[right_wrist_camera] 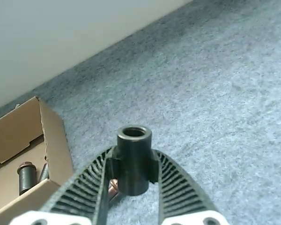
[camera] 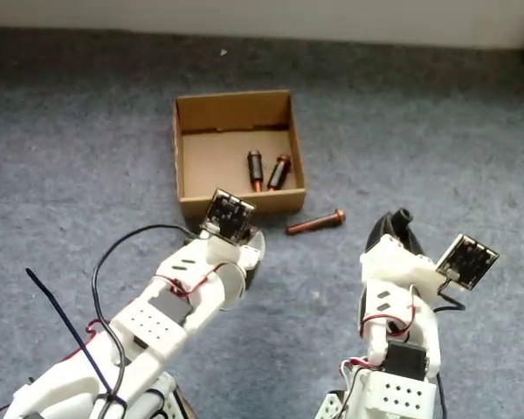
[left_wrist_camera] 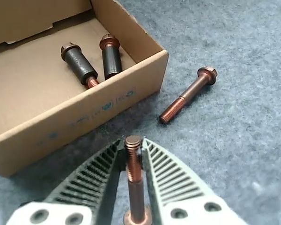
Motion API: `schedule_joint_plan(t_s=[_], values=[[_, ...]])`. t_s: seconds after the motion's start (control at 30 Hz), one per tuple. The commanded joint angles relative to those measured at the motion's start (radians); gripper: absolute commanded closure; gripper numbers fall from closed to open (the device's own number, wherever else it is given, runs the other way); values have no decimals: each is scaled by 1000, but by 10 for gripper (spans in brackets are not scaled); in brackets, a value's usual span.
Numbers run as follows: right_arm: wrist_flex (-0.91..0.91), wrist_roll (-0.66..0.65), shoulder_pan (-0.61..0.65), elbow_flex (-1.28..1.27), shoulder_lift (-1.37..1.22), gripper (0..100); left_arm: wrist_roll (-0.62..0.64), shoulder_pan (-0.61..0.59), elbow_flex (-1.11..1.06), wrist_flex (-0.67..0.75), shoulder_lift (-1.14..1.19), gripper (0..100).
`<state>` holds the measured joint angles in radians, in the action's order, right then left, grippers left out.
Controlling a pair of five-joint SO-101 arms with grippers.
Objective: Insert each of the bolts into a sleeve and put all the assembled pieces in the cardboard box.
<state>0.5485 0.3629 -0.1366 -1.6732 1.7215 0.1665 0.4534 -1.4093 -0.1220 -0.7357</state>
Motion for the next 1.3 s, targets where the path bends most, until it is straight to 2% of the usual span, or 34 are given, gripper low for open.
schedule_joint_plan(t_s=[0.0,0.1,0.2,0.47,0.63,0.7,0.83,0.9,1.1,1.27], values=[[-16,11,-7,-12,15,989,-103,-71,-5,6,-8,989],[-16,11,-7,-12,15,989,-121,-139,-7,6,-8,973],[-16,11,-7,-12,15,989,-121,-200,7,-48,-10,893],[-16,11,-7,-12,15,989,-123,-331,203,-465,-10,785],[-16,11,-7,-12,15,989,-130,-430,217,-522,-10,779],[-16,11,-7,-12,15,989,-195,-441,222,-525,-10,779],[-16,11,-5,-12,15,989,-358,-418,260,-534,-10,783],[-16,11,-5,-12,15,989,-397,-403,297,-549,-10,783],[-16,11,-5,-12,15,989,-485,-297,499,-720,1,780],[-16,11,-5,-12,15,989,-643,-183,601,-859,2,779]])
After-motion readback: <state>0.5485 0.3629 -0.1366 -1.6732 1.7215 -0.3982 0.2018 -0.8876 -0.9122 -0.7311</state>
